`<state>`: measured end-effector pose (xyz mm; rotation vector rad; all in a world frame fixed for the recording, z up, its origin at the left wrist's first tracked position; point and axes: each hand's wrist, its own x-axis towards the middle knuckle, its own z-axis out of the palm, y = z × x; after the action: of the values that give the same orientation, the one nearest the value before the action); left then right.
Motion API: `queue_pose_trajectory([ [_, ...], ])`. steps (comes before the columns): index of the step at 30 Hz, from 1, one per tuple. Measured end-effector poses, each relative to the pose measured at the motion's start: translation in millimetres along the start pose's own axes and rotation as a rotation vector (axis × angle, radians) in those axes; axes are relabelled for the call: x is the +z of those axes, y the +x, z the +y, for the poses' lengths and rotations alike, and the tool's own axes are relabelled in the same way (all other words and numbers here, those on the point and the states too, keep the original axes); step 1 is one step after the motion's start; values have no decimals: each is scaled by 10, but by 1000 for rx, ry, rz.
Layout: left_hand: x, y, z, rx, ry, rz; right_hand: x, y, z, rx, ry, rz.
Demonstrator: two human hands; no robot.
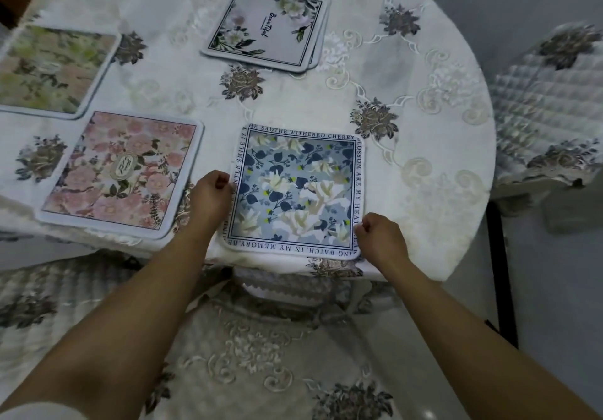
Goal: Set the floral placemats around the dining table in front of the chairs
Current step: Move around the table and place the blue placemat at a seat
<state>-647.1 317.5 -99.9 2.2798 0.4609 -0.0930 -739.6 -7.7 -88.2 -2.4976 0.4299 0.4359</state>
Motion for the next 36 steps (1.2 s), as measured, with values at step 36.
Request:
queue_pose_trajectory([
  [36, -78, -300, 468, -39, 584, -287, -160, -237, -263, 94, -285, -141],
])
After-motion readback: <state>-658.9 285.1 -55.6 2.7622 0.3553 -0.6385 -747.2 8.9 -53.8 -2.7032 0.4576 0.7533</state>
